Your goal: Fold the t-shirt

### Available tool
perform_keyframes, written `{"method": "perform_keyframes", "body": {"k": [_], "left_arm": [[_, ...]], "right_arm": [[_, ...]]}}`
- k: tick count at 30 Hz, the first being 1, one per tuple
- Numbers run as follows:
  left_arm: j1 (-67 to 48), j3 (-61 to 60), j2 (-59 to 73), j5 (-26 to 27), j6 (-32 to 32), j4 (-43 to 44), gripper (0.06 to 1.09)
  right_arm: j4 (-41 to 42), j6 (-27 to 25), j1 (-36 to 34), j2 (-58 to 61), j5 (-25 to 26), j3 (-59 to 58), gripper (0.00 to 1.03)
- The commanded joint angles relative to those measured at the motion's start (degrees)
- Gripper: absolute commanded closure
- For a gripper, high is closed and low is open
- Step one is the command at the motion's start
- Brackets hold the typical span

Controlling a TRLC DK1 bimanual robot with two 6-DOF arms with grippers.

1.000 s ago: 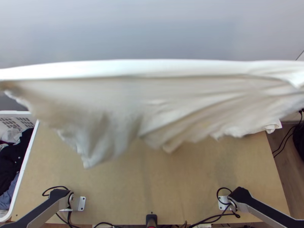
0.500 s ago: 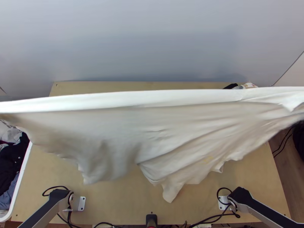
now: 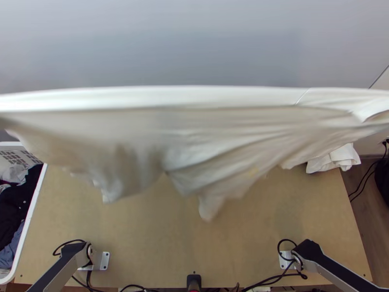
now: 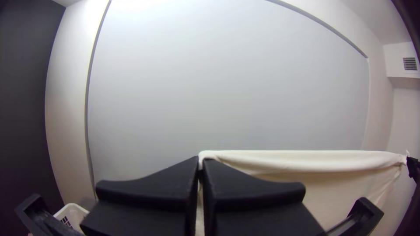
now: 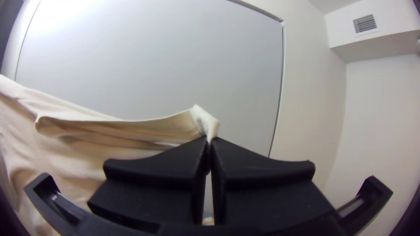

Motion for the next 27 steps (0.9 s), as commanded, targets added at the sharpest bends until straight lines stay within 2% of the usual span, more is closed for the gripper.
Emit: {"method": "perform_keyframes", "body": {"k": [1, 3, 8, 12, 17, 19, 22, 27], "left_arm": [[5.6, 1.5, 1.7, -0.2, -0.1, 8.9, 1.05], [5.3, 1.5, 1.1, 2.7, -0.2, 5.7, 1.05], [5.1, 1.9, -3.7, 14.0, 1.0, -2.6, 1.05], [5.2, 2.2, -7.2, 17.5, 4.7, -6.8, 1.05], [5.3, 4.5, -8.8, 22.0, 6.4, -13.0, 1.05], [5.4, 4.3, -8.8, 22.6, 6.4, -15.9, 1.05], [6.4, 1.1, -8.5, 22.9, 5.3, -16.3, 1.05], [6.8, -9.0, -5.4, 22.9, -1.6, -17.0, 1.05]], "right_arm": [[11.7, -6.6, -4.3, -0.2, 0.4, -1.3, 1.0], [10.5, -6.6, -3.4, -0.3, 0.3, -1.2, 1.0], [4.1, -5.4, -1.2, -0.5, 0.3, 2.5, 1.0], [-0.9, -5.3, -0.6, -0.6, 0.3, 6.1, 1.0], [-10.5, -1.7, -0.7, -1.4, 0.3, 9.2, 1.0], [-14.7, 0.7, -0.6, -1.9, 0.0, 9.3, 1.0], [-21.9, 7.0, -0.7, -1.9, -1.9, 9.0, 1.0], [-25.8, 15.4, 1.3, -2.4, -6.7, -0.6, 1.0]]}}
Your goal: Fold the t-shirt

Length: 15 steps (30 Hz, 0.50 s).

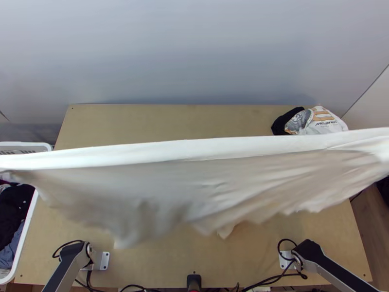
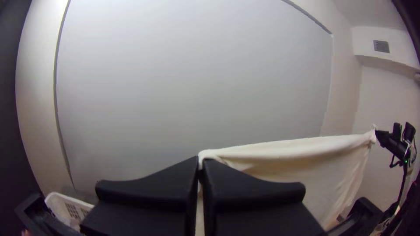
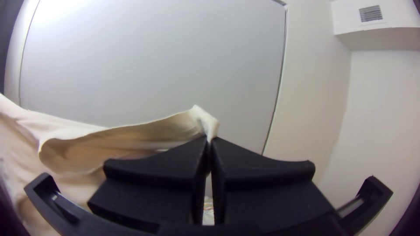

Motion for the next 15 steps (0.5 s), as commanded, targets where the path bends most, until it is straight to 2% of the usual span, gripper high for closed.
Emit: {"method": "perform_keyframes", "body": {"k": [1, 4, 7, 12, 15], "left_arm": [[0.8, -12.0, 3.2, 1.2, -7.3, -2.2, 1.05], [0.7, -21.0, 6.2, 1.3, -12.3, 0.1, 1.05], [0.0, -31.6, 7.1, 1.1, -16.8, 9.2, 1.05], [-7.3, -46.7, 10.2, -8.8, -19.6, 24.4, 1.05], [-9.6, -51.9, 13.7, -10.8, -20.9, 31.6, 1.05]], "right_arm": [[-6.8, 10.9, 3.7, -0.7, -4.1, -9.9, 1.0], [-3.2, 14.1, 6.0, -0.9, -4.4, -19.1, 1.0], [4.8, 14.4, 5.6, -0.4, -7.2, -30.5, 1.0], [20.8, 15.3, -3.6, 6.1, -19.3, -42.1, 1.0], [26.6, 17.0, -7.0, 12.9, -21.9, -44.1, 1.0]]}}
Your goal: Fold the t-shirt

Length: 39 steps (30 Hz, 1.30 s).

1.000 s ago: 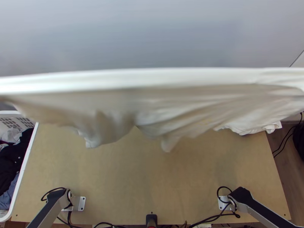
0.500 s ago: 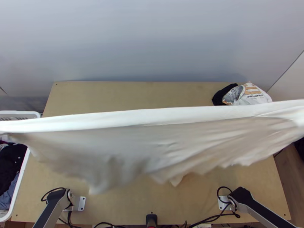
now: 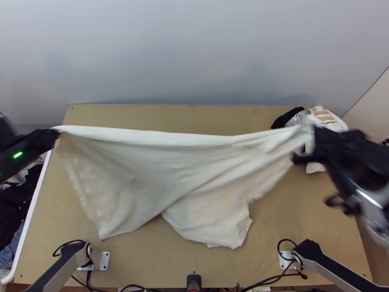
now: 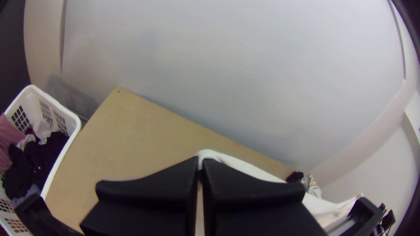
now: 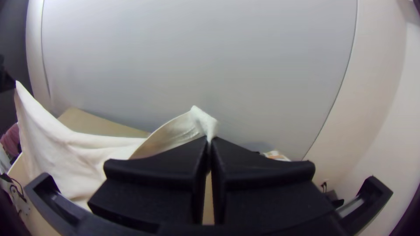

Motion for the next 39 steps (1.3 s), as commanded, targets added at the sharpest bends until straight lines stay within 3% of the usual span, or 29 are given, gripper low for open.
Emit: {"method": "perform_keyframes", "body": {"k": [1, 7, 13, 21, 33, 34, 35, 39], "left_arm": [[-7.1, -16.1, 6.9, -7.4, -4.4, 15.9, 1.05], [-11.6, -17.2, 19.7, -12.0, -5.7, 29.0, 1.05], [-11.5, -8.6, 36.2, -14.5, -5.1, 37.8, 1.05], [-11.4, 4.4, 54.8, -19.1, -4.1, 42.8, 1.05], [-10.6, 13.7, 67.0, -19.3, -3.7, 43.8, 1.04], [-10.6, 13.7, 67.1, -19.3, -3.7, 43.8, 1.02], [-10.6, 13.7, 67.0, -19.3, -3.6, 43.6, 0.94], [-10.7, 15.3, 65.2, -18.4, -3.7, 38.6, 0.42]], "right_arm": [[15.0, 3.7, -8.2, 11.2, -9.3, -11.3, 1.0], [25.5, 6.3, -12.5, 27.8, -11.8, -9.4, 1.0], [28.6, 8.3, -15.4, 47.2, -11.8, 5.4, 1.0], [25.2, 14.3, -16.9, 68.1, -11.7, 26.4, 1.0], [16.2, 21.2, -17.5, 85.9, -11.8, 45.7, 1.0], [16.2, 21.2, -17.4, 86.3, -11.8, 46.5, 1.0], [16.2, 21.2, -17.3, 86.6, -11.8, 47.2, 1.0], [14.5, 21.9, -16.9, 85.8, -11.8, 48.7, 0.69]]}}
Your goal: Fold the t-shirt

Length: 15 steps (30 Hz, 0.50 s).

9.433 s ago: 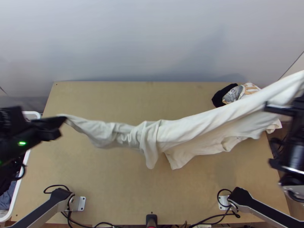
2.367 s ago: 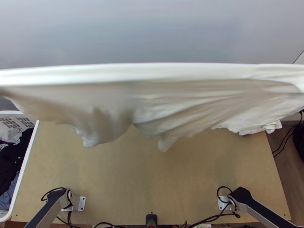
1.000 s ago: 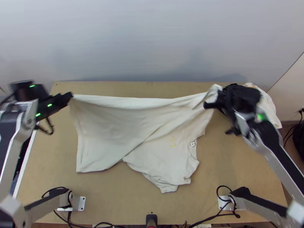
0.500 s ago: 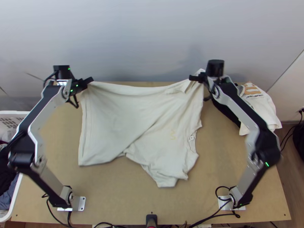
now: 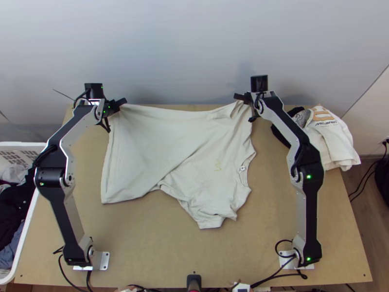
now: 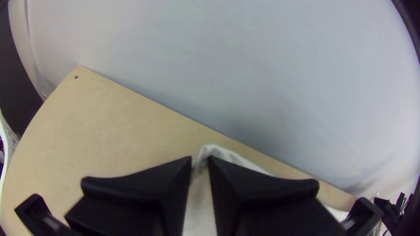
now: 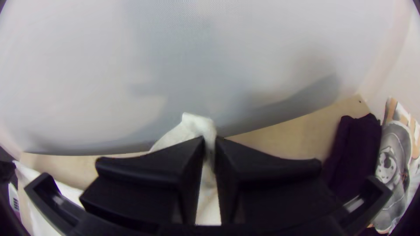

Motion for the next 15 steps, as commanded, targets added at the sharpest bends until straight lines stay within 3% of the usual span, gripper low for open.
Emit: {"method": "perform_keyframes", "body": {"k": [1, 5, 7, 9, 12, 15], "left_arm": [[0.0, 4.5, 0.2, 1.6, -0.1, -7.3, 0.35], [-0.2, 7.5, -3.9, 3.9, 0.1, -14.8, 0.17], [-0.2, 7.5, -7.8, 5.1, 0.1, -17.6, 0.16], [0.0, 7.5, -11.7, 7.7, 0.0, -22.2, 0.16], [0.4, 5.6, -19.0, 9.1, 1.6, -30.3, 0.16], [0.9, -4.1, -28.7, 9.9, 6.5, -33.1, 0.16]], "right_arm": [[-3.4, 2.1, 0.3, 2.2, -0.6, 5.5, 0.6], [-9.3, 4.1, 1.1, -1.4, -3.5, 5.7, 0.31], [-12.9, 5.6, 1.2, -3.6, -5.6, 5.8, 0.17], [-16.1, 5.9, 1.2, -6.4, -7.7, 5.5, 0.08], [-21.5, 5.7, 1.3, -11.7, -9.7, 4.1, 0.04], [-22.7, 5.5, 1.8, -19.6, -9.8, -0.3, 0.04]]}}
